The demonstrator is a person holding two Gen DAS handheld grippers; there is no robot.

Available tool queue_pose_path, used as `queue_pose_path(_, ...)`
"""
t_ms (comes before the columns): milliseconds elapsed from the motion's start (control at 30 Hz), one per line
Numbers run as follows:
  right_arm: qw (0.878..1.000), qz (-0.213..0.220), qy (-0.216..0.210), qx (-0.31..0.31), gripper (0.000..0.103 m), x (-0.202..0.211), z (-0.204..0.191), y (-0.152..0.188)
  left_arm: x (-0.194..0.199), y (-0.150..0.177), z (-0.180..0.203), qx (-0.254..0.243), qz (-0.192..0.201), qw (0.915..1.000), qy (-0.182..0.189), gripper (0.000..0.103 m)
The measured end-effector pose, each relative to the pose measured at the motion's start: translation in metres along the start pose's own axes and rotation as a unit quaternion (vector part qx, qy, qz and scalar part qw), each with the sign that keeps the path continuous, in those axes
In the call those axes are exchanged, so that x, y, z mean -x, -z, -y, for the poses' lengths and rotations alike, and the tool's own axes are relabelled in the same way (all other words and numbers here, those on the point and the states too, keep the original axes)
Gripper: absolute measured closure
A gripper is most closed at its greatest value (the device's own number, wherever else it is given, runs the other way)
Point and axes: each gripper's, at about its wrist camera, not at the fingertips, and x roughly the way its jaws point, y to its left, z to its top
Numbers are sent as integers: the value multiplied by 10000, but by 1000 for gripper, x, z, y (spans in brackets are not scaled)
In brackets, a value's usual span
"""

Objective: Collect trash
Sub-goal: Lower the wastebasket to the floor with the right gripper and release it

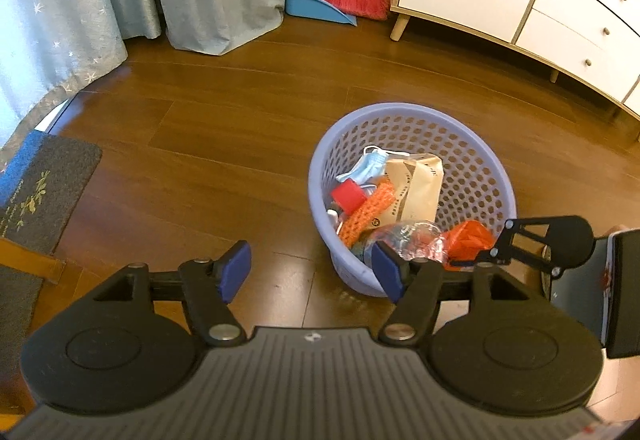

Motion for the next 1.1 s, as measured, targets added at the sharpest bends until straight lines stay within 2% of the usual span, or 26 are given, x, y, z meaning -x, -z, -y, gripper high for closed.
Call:
queue_pose_path(100, 9997, -75, 99, -225, 52, 16, 4, -7, 13, -3, 2, 113, 60, 9999, -6, 37)
queue_pose_path(233, 9967, -164, 300, -736, 52, 42, 19, -16, 36, -7, 7, 343, 214, 9991, -144, 27)
queue_pose_path(433, 9837, -321, 655, -1641, 52, 77, 37, -34, 67, -7, 20, 522, 383, 9967, -491, 11)
queue_pose_path(733, 9526, -426, 859, -2888, 52, 133, 59, -50, 90, 22, 43, 982, 483, 9917, -675, 5)
queue_pose_path(900, 9368, -537, 891, -3340, 52, 160, 58, -52, 97, 36, 61, 1255, 550, 9881, -700, 3)
queue_pose_path(1100, 9258, -624, 937, -3608, 52, 185, 50, -51, 102, 58, 84, 1395, 607, 9856, -735, 1)
